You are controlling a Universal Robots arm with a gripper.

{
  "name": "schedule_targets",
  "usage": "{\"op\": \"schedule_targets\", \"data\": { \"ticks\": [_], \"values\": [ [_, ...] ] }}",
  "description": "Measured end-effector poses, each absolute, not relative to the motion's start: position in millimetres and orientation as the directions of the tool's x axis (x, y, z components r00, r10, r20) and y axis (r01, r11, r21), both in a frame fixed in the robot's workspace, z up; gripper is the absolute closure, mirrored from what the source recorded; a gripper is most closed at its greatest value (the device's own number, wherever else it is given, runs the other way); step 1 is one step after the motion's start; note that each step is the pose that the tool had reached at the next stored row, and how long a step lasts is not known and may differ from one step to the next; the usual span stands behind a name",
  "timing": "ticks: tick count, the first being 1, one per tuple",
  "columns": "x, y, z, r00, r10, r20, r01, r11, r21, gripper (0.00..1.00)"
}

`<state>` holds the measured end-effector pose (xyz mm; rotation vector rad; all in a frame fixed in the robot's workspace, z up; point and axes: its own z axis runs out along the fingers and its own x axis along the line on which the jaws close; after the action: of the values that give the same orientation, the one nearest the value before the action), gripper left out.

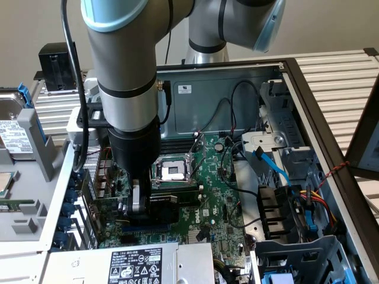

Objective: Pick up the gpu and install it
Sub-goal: 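Insert the gpu into the slot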

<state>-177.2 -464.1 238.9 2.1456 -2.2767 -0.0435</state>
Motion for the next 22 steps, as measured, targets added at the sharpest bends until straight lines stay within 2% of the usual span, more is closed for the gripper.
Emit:
{"op": "schedule_targets", "data": {
  "ticks": [22],
  "values": [
    [-177.1,-464.1,237.8,-0.059,-0.998,-0.01,-0.998,0.058,0.029,0.72]
  ]
}}
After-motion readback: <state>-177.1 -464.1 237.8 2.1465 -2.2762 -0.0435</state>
